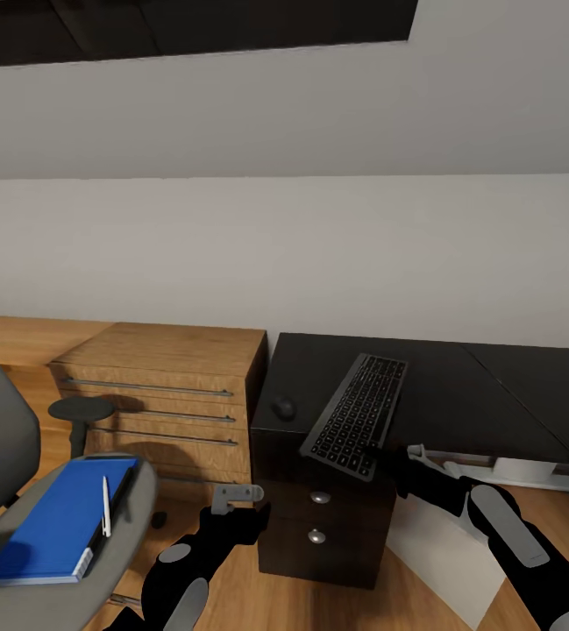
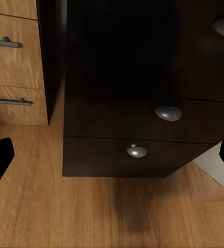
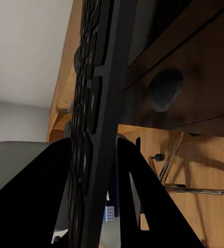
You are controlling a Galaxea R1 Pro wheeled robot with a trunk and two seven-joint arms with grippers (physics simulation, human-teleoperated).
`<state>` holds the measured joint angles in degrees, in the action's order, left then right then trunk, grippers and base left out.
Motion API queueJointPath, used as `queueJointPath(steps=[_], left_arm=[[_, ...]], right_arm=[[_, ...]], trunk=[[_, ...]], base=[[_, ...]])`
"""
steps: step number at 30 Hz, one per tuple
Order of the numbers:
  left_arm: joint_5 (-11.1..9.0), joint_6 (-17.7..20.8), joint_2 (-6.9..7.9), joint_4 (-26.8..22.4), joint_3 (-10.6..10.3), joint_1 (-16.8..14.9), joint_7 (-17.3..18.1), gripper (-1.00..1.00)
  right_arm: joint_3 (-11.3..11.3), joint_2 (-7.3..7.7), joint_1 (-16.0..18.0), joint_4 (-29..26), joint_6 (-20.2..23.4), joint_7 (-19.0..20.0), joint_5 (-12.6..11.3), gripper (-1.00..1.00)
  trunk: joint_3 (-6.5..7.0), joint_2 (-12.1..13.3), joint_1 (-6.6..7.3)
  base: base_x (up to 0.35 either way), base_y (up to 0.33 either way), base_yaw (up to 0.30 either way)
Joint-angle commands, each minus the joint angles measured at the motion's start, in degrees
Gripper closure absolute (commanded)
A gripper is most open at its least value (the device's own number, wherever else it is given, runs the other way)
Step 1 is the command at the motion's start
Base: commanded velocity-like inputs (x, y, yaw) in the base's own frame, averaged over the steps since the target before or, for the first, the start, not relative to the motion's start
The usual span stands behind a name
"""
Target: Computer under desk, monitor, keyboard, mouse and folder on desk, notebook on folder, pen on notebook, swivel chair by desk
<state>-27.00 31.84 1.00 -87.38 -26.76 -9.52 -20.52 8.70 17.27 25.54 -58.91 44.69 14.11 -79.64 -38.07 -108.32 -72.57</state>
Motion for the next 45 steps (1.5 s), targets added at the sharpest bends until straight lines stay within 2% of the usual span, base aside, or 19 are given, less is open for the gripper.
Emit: queueJointPath(steps=[1,13,25,45], left_arm=[[-0.60,0.08,0.05,-0.07,-0.14,-0.06,-0.58,-1.00],[-0.69,0.06,-0.13,-1.26,-0.22,-0.06,-0.69,-1.00],[-0.69,0.06,-0.21,-1.30,-0.14,-0.06,-0.75,-1.00],[-0.69,0.15,0.05,-1.22,-0.14,-0.06,-0.66,-1.00]], right_arm=[[0.09,0.05,0.04,0.04,0.05,0.31,0.18,1.00],[-0.08,0.13,0.07,0.02,0.05,0.31,0.18,1.00],[-0.17,0.13,0.07,0.02,0.05,0.31,0.18,1.00],[-0.34,0.13,0.09,0.04,0.12,0.38,0.18,1.00]], trunk=[[-0.06,-0.03,0.01],[-0.06,-0.03,0.01],[-2.21,-4.84,-2.63],[-2.21,-4.84,-2.63]], base=[[0.000,0.000,0.000],[0.000,0.000,0.000],[0.000,0.000,0.000],[0.017,0.000,0.000]])
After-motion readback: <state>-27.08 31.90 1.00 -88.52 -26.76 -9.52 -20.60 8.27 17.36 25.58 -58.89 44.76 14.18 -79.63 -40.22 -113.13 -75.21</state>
